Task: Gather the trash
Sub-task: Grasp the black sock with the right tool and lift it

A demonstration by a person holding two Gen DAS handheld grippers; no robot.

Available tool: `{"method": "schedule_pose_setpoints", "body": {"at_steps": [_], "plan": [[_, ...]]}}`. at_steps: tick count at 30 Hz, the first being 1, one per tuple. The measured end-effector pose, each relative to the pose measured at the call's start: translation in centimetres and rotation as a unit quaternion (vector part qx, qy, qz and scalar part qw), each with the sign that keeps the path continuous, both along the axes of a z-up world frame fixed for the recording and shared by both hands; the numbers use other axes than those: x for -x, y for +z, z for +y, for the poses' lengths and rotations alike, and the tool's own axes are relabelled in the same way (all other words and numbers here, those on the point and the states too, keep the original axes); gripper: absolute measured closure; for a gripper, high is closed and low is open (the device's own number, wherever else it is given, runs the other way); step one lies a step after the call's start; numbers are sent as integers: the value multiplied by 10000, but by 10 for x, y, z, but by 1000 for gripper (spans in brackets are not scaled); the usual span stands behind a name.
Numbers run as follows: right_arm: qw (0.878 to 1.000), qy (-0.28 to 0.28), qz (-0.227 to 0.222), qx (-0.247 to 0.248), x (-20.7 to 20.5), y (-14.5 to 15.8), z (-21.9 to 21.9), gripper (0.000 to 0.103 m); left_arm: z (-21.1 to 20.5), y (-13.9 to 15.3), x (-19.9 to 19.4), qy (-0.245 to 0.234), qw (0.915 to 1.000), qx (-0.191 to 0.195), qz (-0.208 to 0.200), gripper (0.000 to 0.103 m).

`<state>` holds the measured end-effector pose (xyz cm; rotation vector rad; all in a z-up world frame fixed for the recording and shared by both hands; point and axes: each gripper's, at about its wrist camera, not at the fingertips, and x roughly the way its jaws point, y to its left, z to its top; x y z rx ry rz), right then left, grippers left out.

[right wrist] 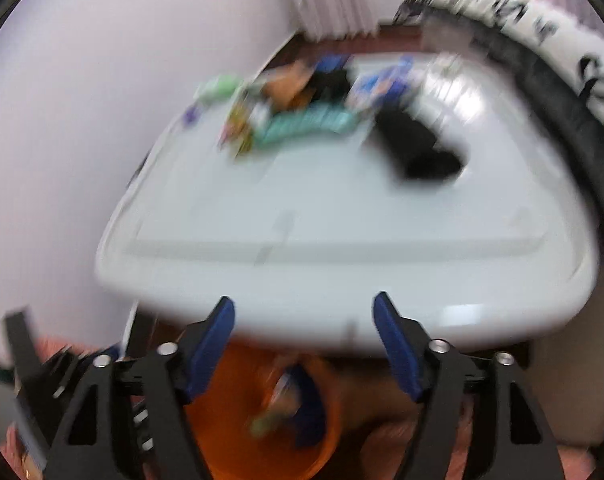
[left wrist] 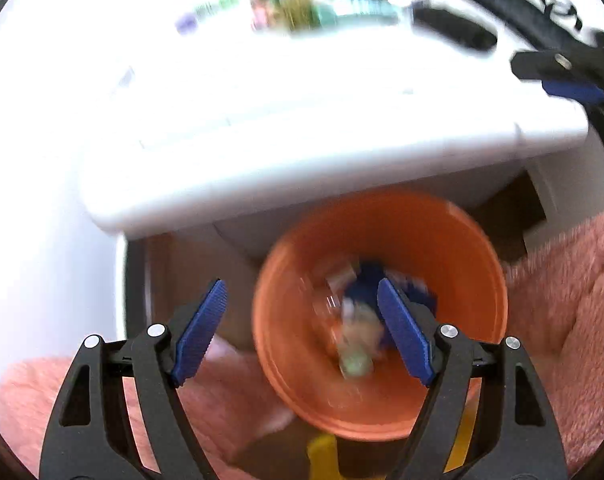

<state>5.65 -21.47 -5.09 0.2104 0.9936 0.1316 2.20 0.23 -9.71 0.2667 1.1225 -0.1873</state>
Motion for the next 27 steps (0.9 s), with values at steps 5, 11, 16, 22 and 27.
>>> {"method": "schedule_pose_setpoints", "body": {"at_steps": [5,11,16,22,27], "plan": [[9951,-411,-428,790,-66,12,-42,16,8,21,-6,131,9986,265,-445,27],[9894,-127,102,1441,-139,-24,-43,16,15,11,-12,171,9989,315,-300,27],[9850,-365,715,1524,-157,-56,-46,79,23,1,-14,308,9986,415,-87,27],[9946,-604,374,761,-119,-21,-60,93,30,0,-20,467,9975,523,-2,27],[9978,-616,-252,38,-67,23,-61,93,31,13,-45,611,9926,1045,125,27]]}}
